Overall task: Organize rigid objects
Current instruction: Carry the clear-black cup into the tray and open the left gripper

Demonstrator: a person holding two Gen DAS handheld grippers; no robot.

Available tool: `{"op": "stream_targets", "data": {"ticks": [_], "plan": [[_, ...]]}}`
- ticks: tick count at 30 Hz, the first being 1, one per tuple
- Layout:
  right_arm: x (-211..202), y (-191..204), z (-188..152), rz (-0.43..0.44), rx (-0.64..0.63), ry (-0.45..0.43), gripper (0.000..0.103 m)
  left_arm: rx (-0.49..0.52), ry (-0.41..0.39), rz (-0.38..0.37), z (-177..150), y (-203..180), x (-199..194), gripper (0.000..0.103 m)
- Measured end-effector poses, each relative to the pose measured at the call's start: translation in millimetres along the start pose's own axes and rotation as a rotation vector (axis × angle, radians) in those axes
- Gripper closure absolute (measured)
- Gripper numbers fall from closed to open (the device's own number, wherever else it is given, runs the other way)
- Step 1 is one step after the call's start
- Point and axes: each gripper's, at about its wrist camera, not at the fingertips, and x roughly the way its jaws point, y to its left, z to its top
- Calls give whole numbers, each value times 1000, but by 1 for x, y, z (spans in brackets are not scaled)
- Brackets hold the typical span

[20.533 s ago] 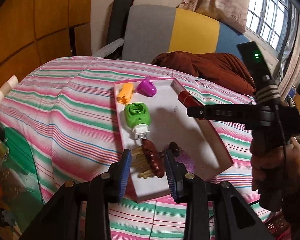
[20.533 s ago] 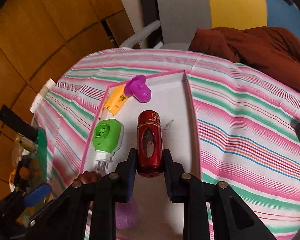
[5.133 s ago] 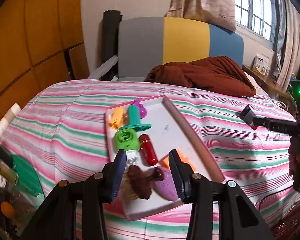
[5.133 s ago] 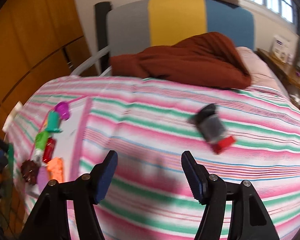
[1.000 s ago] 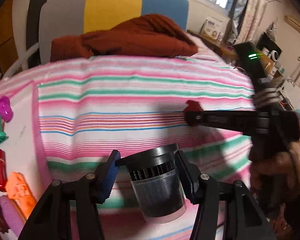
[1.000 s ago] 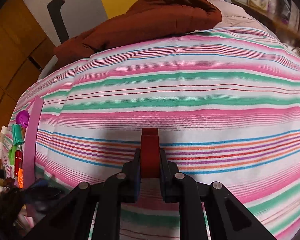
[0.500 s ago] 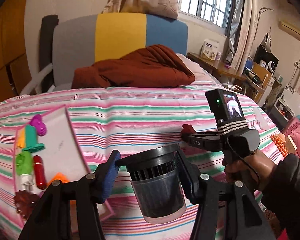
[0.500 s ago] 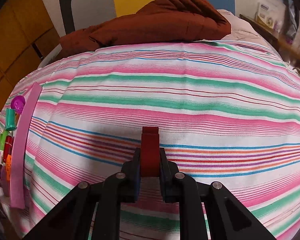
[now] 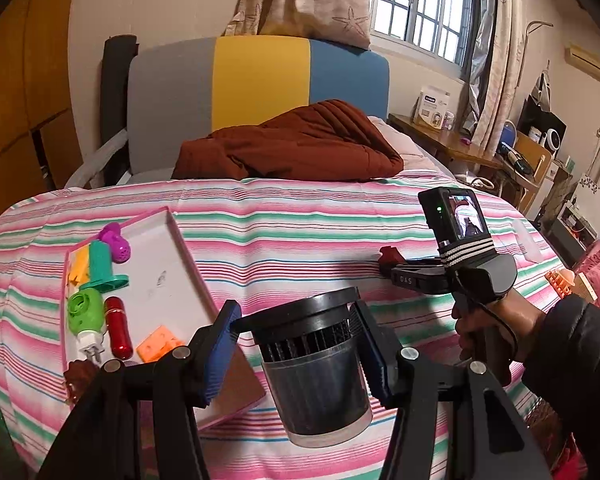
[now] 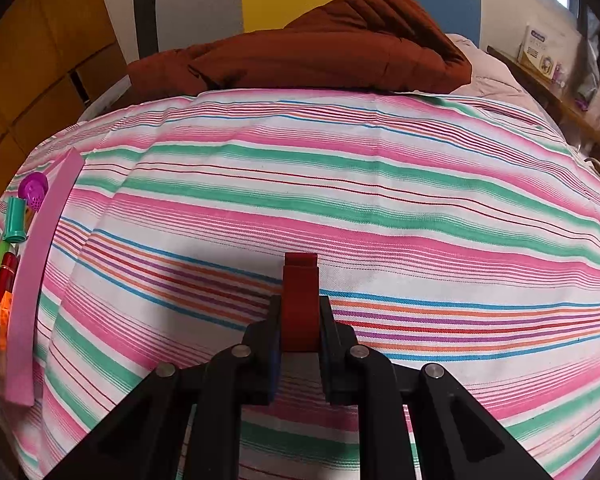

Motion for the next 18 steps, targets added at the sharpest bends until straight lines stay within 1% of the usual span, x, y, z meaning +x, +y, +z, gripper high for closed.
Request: {"op": "stream_targets", "data": {"ticks": [3, 7, 10, 12, 14, 16, 18], "plan": [[0, 2, 0, -9, -9, -2, 87, -22, 9, -14, -5, 11, -5, 46], [0, 5, -1, -26, -32, -7, 87, -104, 32, -25, -14, 43, -13, 46], [0, 5, 0, -30, -33, -5, 87, -205, 45, 0, -16, 84, -17, 46], [1, 6, 1, -33, -37, -3, 87, -300, 64, 6, -13, 117, -14, 47], [1, 6, 1, -37, -41, -1, 87, -403, 82, -4, -7, 148, -7, 47], [1, 6, 1, -39, -45, 0, 87, -451, 92, 5, 0, 166, 1, 47], [1, 6, 1, -40, -49, 1, 87, -460, 96, 0, 11, 175, 11, 47]]}}
